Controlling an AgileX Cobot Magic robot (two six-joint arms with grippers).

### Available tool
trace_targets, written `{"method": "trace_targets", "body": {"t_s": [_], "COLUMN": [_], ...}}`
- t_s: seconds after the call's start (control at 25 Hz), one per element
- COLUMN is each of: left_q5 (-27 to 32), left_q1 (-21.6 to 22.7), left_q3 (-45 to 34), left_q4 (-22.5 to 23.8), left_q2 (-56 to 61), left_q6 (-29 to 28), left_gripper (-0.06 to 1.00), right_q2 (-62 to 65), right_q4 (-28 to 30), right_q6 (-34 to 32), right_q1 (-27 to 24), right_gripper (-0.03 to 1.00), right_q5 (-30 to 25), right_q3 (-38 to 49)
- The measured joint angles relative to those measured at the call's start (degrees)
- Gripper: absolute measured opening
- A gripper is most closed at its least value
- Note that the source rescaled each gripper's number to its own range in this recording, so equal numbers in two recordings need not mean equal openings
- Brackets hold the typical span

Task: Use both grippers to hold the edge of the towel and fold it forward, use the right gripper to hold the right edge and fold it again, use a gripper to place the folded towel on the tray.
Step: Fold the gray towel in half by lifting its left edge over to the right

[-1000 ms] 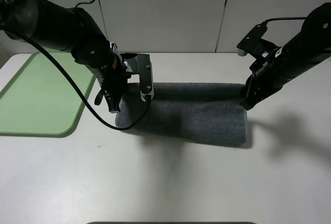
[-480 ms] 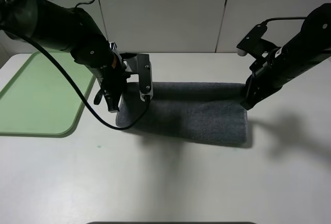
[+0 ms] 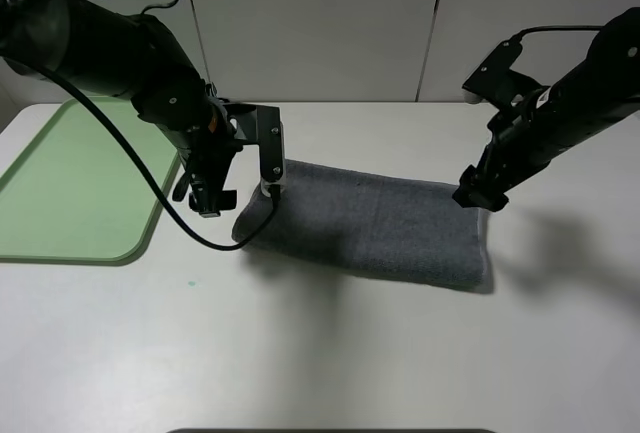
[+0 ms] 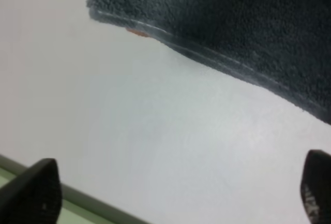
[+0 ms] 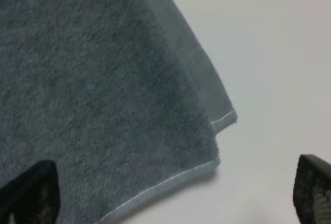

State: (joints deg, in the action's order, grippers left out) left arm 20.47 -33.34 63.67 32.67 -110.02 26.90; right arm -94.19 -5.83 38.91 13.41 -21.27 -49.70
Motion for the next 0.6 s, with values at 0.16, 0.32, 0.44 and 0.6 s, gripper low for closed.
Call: {"method": "trace_targets", "body": {"t_s": [0.16,0.32,0.44,0.6], "left_q5": [0.0,0.0,0.0,0.0], "left_q1": [0.0,0.0,0.0,0.0], "left_q3": [0.0,0.0,0.0,0.0], "left_q4": [0.0,0.0,0.0,-0.1], "left_q2": [0.0,0.0,0.0,0.0], "left_q6": [0.0,0.0,0.1,0.1], "left_gripper": [0.96,0.96,0.96,0.97], "right_q2": [0.0,0.0,0.0,0.0], "right_q4": [0.0,0.1,0.1,0.1], "right_q6": [0.0,0.0,0.0,0.0], "right_q1": [0.0,0.0,0.0,0.0], "right_gripper": [1.0,1.0,1.0,1.0], "right_q5": [0.9,1.0,1.0,1.0], "right_q3": [0.0,0.0,0.0,0.0]}}
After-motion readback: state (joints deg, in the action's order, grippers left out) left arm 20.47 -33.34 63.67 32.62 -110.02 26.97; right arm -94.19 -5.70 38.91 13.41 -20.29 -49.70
